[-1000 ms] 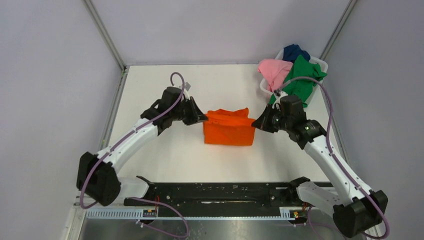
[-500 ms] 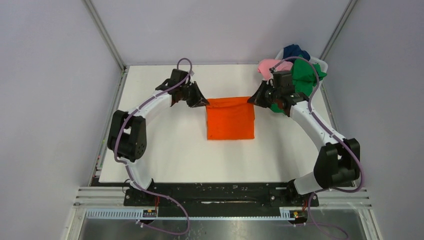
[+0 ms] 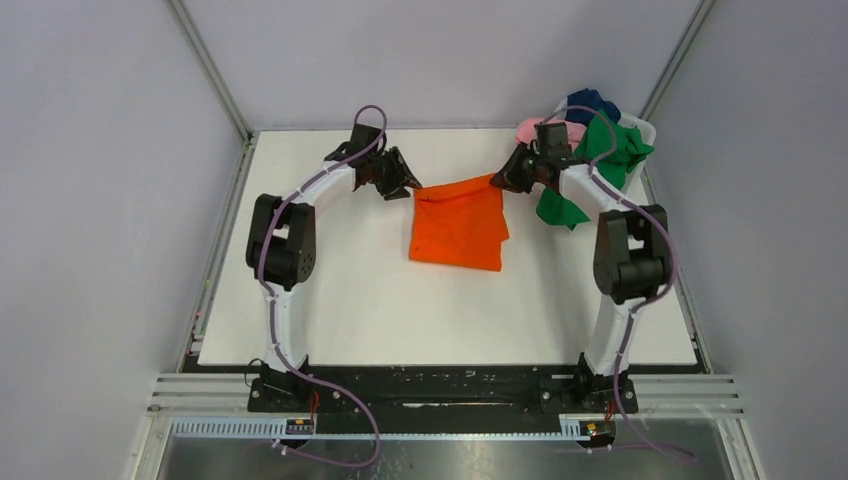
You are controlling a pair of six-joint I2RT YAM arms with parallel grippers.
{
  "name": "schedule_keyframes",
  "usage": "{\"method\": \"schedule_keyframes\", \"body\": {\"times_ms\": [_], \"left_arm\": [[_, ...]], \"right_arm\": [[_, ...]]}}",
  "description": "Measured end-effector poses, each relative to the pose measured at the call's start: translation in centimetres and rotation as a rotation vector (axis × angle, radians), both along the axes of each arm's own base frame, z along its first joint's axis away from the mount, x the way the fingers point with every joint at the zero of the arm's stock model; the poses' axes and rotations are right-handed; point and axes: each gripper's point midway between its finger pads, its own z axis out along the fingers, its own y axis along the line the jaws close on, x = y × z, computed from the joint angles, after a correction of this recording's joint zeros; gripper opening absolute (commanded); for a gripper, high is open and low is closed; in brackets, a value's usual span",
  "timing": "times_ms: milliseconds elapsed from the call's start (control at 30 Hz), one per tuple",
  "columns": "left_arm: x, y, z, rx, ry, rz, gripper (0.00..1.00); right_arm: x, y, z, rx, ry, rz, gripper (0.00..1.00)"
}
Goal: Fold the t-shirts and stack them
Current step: Fold the long partially folded tshirt into a neat square, then smooth out wrinkles on the folded tshirt
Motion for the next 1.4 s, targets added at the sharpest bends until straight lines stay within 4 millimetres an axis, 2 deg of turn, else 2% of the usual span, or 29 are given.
{"method": "schedule_keyframes", "body": {"times_ms": [33, 67, 100, 133, 167, 267, 333, 433, 533, 633, 767, 867, 933, 1033, 1200, 1333, 1400], "left_arm": [[0.9, 0.0, -0.5, 0.007, 0.006, 0.017, 0.94], [1.6, 0.1, -0.7, 0.017, 0.004, 0.02, 0.99], [2.2, 0.1, -0.9, 0.025, 0.004, 0.027, 0.99], [3.0, 0.1, -0.9, 0.029, 0.004, 0.04, 0.99], [3.8, 0.1, -0.6, 0.03, -0.006, 0.049, 0.99], [4.4, 0.3, 0.8, 0.033, -0.04, 0.062, 0.99], [4.2, 0.3, 1.9, 0.03, -0.064, 0.064, 0.99], [2.6, -0.2, 3.2, 0.022, -0.089, 0.047, 0.99], [0.7, -2.2, 3.9, 0.005, -0.103, -0.005, 0.99], [-0.9, -4.6, 3.2, -0.012, -0.097, -0.064, 0.99], [-4.6, -6.3, -0.7, 0.008, -0.008, -0.119, 0.99], [-6.8, -6.0, -3.4, 0.02, 0.071, -0.127, 0.99], [-7.6, -5.4, -5.0, 0.021, 0.108, -0.114, 0.99], [-8.1, -5.1, -4.8, -0.006, 0.092, -0.109, 0.99], [-9.8, -4.3, -5.0, -0.01, 0.083, -0.104, 0.99], [-12.6, -2.5, -5.1, 0.015, 0.086, -0.086, 0.99], [-14.7, -0.8, -5.1, 0.056, 0.099, -0.061, 0.99]], "right_arm": [[1.5, 0.0, -0.5, 0.003, 0.005, -0.006, 0.49], [2.7, 0.1, -0.9, 0.008, 0.009, -0.012, 0.61], [4.0, 0.2, -1.2, 0.01, 0.011, -0.016, 0.74], [4.9, 0.3, -1.4, 0.015, 0.011, -0.02, 0.94], [5.6, 0.4, -1.5, 0.019, 0.008, -0.018, 0.99], [5.7, 0.4, -0.6, 0.026, -0.01, -0.007, 0.99], [5.0, 0.2, 0.1, 0.017, -0.024, -0.003, 1.0], [2.8, 0.1, 0.7, 0.008, -0.024, 0.013, 1.0], [0.6, 0.4, 0.7, 0.007, -0.013, 0.037, 0.99], [-1.3, 1.8, -0.4, 0.011, 0.011, 0.082, 1.0], [-3.4, 3.7, -2.3, -0.001, 0.057, 0.137, 0.99], [-3.6, 4.2, -3.5, -0.01, 0.077, 0.146, 1.0], [-3.6, 4.0, -5.3, -0.022, 0.115, 0.139, 1.0], [-4.2, 3.9, -8.6, -0.044, 0.182, 0.144, 1.0], [-5.4, 5.1, -8.9, -0.043, 0.17, 0.165, 1.0], [-9.0, 7.1, -8.9, -0.054, 0.175, 0.234, 1.0], [-11.1, 8.2, -8.8, -0.057, 0.189, 0.274, 0.99]]}}
